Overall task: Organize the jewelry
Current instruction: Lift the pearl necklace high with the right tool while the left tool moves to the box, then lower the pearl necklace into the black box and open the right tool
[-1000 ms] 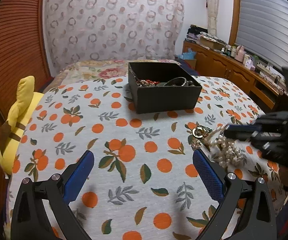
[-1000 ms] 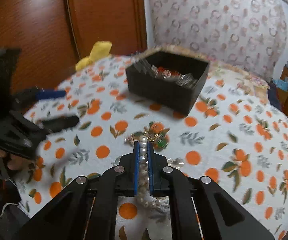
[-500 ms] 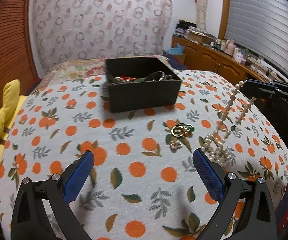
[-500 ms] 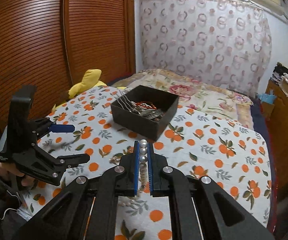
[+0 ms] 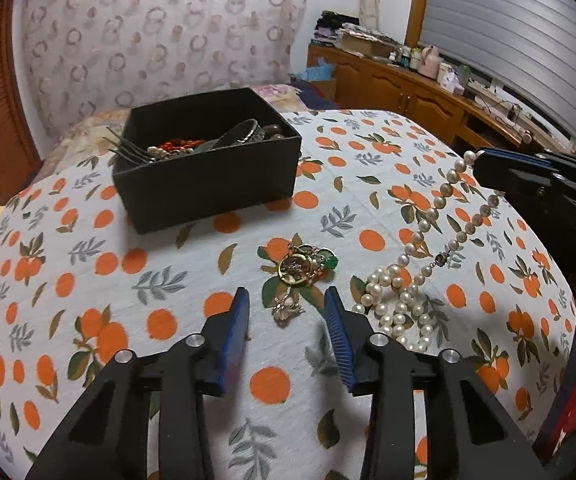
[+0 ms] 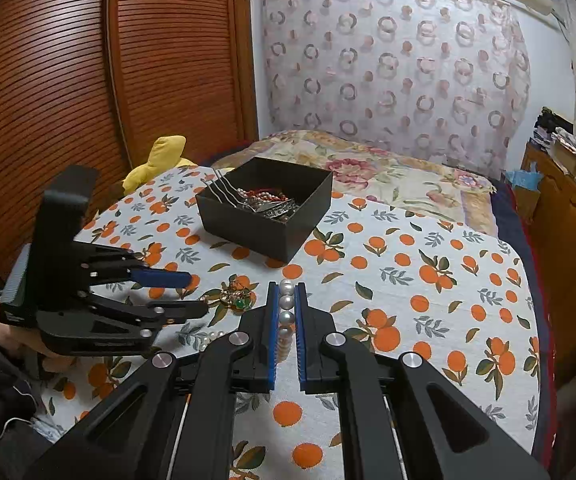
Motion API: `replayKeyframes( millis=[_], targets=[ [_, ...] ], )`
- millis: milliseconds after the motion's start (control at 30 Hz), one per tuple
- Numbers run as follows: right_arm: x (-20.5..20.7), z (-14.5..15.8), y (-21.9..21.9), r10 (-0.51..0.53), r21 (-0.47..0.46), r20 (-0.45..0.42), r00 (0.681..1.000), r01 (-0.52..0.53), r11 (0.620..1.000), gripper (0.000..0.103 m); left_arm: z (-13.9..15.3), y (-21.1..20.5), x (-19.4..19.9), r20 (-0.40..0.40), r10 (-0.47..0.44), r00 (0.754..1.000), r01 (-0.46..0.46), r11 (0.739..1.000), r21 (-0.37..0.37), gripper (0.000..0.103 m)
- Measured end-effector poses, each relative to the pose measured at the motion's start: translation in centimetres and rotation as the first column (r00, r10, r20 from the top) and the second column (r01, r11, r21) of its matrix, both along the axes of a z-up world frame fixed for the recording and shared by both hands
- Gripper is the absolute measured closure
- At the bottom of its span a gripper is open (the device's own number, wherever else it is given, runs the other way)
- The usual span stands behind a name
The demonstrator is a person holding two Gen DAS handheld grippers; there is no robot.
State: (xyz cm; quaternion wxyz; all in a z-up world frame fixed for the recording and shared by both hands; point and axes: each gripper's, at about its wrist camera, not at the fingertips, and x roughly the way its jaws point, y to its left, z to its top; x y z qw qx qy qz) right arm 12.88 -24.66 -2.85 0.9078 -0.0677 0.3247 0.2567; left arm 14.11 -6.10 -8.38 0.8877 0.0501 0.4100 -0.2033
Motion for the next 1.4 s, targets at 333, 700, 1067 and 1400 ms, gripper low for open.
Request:
replayKeyframes(
  millis=[333,700,1067,1400],
  targets=[
    [-0.1,0.8,0.7,0.013,-0.003,0.012,1.000,-0.013,1.000,0.094,-0.3,-0.3,0.1,-0.002,-0.013,1.000,0.013,1.000,-0.008,0.094],
    [0.6,4.1,2.0,0.033,0.026,0.075,0.997,-0.035,0.999,0.094,3.1,1.8,-0.1,0.057,0.017,0.998,-0.013,0.997,-0.071,0.096],
    [2.3,9.0,3.1,0.034,0.068,0.160,0.987,-0.045,0.997,0.094,7.0,3.4,1.0,0.141,0.054,0.989,-0.046,0.997,-0.065,0.096],
    [4.7,11.5,4.2,0.020,0.069,0.196,0.980,-0.034,0.997,0.094,8.7,4.6,3.0,0.170,0.095,0.981,-0.086,0.994,-0.061,0.096]
  ],
)
